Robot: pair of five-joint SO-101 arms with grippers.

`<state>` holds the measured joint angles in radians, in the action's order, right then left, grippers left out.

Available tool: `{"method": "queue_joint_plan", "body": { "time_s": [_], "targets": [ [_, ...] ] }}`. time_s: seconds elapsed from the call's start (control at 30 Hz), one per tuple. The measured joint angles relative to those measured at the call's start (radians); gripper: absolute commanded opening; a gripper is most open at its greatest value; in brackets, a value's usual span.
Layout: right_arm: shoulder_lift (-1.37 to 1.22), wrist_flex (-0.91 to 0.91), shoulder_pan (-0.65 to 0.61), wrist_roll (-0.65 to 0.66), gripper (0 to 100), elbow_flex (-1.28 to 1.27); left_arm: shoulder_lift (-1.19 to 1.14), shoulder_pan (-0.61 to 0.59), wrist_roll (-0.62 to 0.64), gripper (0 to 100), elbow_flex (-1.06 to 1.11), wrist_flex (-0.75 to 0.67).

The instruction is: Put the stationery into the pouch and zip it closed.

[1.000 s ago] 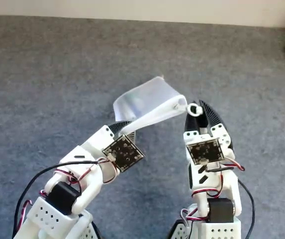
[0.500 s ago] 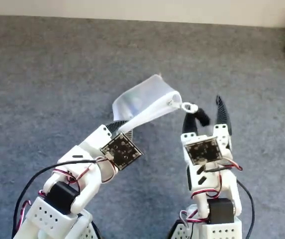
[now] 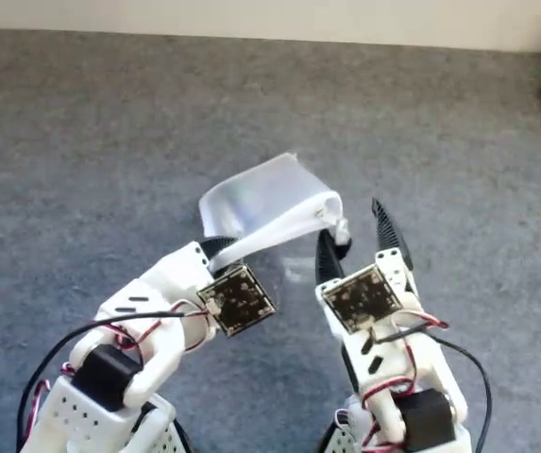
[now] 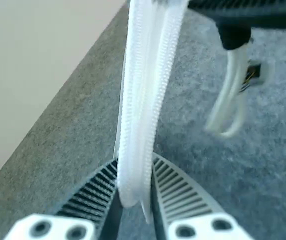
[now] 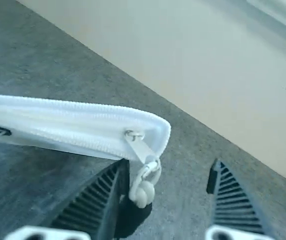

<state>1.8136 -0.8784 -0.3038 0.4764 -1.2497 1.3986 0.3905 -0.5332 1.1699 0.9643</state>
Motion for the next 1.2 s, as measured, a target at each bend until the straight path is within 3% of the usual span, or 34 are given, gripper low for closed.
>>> {"method": "queue_joint_plan", "body": {
  "time_s": [0.33, 0.67, 0.87, 0.97, 1.13, 1.2],
  "targets": [
    [0.012, -0.341, 0.0, 0.0, 23.5, 0.184, 0.009, -0.008, -0.038, 22, -0.061, 0.245],
    [0.012, -0.549, 0.003, 0.0, 23.3, 0.245, 0.02, -0.008, 0.032, 22, -0.215, 0.456],
    [0.012, -0.572, 0.003, 0.0, 4.1, 0.245, 0.021, -0.017, 0.037, 22, -0.287, 0.559],
    [0.012, -0.574, 0.005, 0.0, 1.0, 0.245, 0.021, -0.017, 0.037, 18, -0.293, 0.582],
    [0.012, -0.571, 0.1, 0.0, 1.2, 0.235, 0.021, -0.057, 0.037, 0, -0.295, 0.585],
    [0.012, -0.542, 0.164, 0.0, 1.2, 0.198, 0.021, -0.072, 0.037, 2, -0.295, 0.585]
  ]
}}
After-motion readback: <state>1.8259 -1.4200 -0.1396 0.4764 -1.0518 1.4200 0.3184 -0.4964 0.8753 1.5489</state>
